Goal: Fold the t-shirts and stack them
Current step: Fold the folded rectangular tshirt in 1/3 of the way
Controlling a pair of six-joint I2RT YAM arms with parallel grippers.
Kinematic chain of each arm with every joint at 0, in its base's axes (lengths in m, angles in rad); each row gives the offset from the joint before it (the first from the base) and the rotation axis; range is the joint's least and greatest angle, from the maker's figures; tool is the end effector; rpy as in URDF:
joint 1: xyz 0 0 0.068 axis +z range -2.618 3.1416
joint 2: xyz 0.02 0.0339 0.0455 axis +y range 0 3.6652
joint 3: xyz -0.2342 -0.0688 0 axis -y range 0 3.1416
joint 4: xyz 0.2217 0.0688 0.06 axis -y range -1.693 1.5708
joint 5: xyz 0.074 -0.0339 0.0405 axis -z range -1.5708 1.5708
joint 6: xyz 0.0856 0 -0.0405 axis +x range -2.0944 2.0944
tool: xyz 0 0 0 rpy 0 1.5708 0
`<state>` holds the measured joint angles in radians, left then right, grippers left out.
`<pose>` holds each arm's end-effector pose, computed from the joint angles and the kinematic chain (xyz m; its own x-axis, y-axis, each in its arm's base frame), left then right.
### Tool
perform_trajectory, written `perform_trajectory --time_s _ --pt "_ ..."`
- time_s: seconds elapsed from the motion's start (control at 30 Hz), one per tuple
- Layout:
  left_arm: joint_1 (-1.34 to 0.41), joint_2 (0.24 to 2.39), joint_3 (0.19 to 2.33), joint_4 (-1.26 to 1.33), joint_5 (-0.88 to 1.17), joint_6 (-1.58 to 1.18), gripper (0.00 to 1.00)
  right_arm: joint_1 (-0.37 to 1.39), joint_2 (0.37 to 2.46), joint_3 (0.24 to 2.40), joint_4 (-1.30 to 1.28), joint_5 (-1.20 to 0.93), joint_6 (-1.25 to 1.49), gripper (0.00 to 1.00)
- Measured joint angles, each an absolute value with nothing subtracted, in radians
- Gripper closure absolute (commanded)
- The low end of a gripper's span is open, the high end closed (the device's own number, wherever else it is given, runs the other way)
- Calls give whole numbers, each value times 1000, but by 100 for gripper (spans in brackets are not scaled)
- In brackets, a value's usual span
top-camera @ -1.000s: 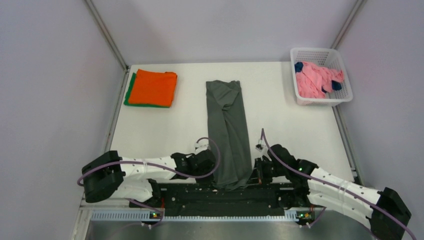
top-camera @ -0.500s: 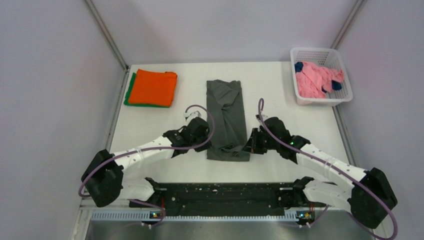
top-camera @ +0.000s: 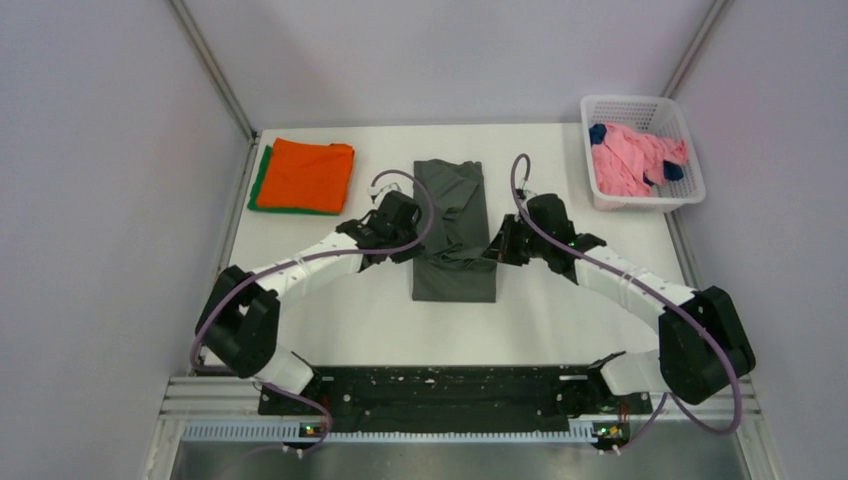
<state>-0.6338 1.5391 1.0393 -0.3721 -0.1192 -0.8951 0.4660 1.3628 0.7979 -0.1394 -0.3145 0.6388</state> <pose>0.2785 -0.1921 0.1723 -0.7965 -0.3761 -0.4734 -0.1521 0.8825 -0.4451 0.2645 0.1627 0.1740 -0.8447 0.2098 -0.4924 -0.1672 0.7705 0.6152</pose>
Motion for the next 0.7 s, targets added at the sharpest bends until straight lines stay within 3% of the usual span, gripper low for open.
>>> perform_trajectory --time_s 0.4,0.47,0.53,0.6,0.67,0.7 --pt "-550 1719 1205 -408 -99 -833 100 397 1615 917 -44 -369 623 100" --pt "-541 1746 1228 -415 -88 -823 94 390 1644 929 -34 -369 623 100" --pt "-533 1778 1254 -420 -75 -810 81 384 1670 945 -27 -367 623 99" --pt "-525 1811 1277 -421 -62 -797 65 380 1695 966 -19 -361 620 88" --pt "-519 1840 1296 -421 -53 -783 47 375 1726 997 -12 -353 618 51" --pt "-514 1856 1309 -423 -45 -779 26 371 1745 1018 -10 -348 620 39"
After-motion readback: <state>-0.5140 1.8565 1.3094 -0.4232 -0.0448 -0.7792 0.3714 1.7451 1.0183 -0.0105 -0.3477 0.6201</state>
